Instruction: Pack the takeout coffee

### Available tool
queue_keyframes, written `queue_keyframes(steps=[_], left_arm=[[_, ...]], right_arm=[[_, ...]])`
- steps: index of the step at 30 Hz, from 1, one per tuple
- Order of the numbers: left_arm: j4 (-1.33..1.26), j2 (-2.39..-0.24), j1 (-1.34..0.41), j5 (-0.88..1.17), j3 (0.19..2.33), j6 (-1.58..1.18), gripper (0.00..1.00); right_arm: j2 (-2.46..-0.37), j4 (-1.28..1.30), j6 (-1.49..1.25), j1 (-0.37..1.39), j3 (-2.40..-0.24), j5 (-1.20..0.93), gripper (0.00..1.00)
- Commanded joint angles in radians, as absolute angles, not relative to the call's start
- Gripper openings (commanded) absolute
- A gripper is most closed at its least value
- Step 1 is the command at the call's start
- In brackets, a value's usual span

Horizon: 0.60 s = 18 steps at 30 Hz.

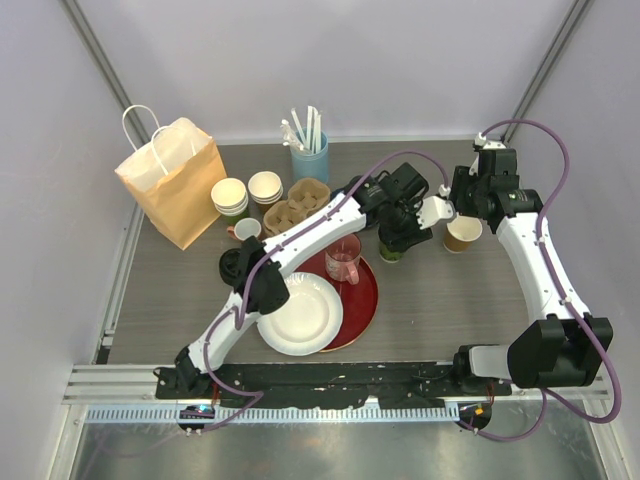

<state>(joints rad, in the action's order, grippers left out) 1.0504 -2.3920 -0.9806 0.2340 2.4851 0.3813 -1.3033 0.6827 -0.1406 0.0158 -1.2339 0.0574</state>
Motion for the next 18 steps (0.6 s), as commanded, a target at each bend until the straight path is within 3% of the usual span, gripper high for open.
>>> queue_keyframes(steps=[1, 7, 10, 18], left_arm=[[1.06, -2.275, -0.985, 0.219, 2.549, 0.402, 0.58], [1.106, -2.192, -0.982, 0.233, 2.556, 0.393, 0.71], [1.14, -2.132, -0.962, 0.236, 2.554, 0.387, 0.72], [1.285, -1.863, -0.711, 0.256, 2.295, 0.405, 0.56]], right_arm=[[-1.305, 0.67, -0.132, 0.021, -1.243, 0.046, 0.51], [-1.301, 0.67, -0.133, 0.02, -1.241, 0.035, 0.52], [-1.293, 0.672, -0.13, 0.021, -1.239, 0.032, 0.52], [-1.264, 0.661, -0.127, 0.021, -1.224, 0.011, 0.52]])
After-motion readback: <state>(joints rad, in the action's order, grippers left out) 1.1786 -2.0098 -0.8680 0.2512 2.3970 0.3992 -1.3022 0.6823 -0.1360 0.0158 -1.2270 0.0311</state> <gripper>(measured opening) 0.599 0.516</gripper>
